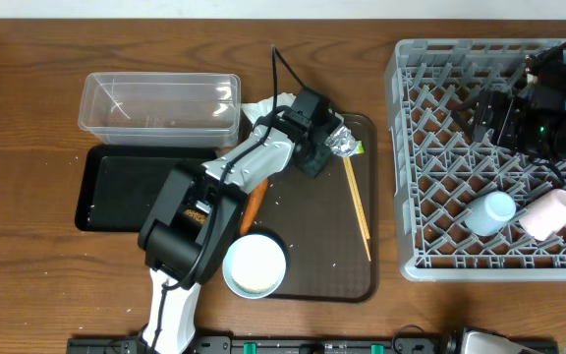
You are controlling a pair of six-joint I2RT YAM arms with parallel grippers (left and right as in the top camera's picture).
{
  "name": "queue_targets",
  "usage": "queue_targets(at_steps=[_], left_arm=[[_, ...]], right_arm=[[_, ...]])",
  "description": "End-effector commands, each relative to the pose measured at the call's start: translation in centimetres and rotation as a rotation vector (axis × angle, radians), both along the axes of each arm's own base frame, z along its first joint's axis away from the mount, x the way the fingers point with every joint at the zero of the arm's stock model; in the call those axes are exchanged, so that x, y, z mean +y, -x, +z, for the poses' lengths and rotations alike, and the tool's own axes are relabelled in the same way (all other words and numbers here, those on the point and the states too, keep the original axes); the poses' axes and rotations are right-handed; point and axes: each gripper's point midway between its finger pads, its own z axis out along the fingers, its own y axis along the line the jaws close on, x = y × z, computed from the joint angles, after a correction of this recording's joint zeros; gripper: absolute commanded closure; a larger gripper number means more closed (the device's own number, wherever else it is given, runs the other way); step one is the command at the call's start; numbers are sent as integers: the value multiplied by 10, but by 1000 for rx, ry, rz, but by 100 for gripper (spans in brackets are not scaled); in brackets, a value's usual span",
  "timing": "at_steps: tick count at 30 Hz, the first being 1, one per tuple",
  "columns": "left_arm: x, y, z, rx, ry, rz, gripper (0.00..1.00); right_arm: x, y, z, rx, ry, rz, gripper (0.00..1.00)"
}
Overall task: Sort waste into correct bins and load items into the dishwasher rack
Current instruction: 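Grasp the foil and yellow wrapper on the brown tray with left gripper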
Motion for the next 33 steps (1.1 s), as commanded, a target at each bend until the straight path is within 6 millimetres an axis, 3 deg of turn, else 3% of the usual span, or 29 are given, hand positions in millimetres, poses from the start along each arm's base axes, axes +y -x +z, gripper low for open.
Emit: queue_targets(at_steps=[1,6,9,10,13,15,20,25,33], left_arm=[[3,7,18,-5,2,-1,94],[1,2,63,-85,50,-1,94],[-6,-9,69,-135,80,-1,93],[-8,-12,67,-147,86,-4,87],[-14,-22,52,-159,93,-5,51],[-17,-26,38,-165,84,-24,38],[-13,-32,10,-182,21,-68,37],[-8,-37,6,-199,-11,-51,38],[-3,-13,-6,-92,-23,-75,63]], right_arm=[[5,0,-3,8,-6,21,7],[5,0,-3,8,-6,21,7],[5,-1,-2,5,-6,21,7],[5,-1,-2,5,-6,21,7],[5,0,-3,9,-7,21,7],[5,1,-3,13,-8,21,7],[6,4,-6,30,-11,22,7],[6,5,-7,36,-12,22,7],[6,5,-8,40,-13,22,9]])
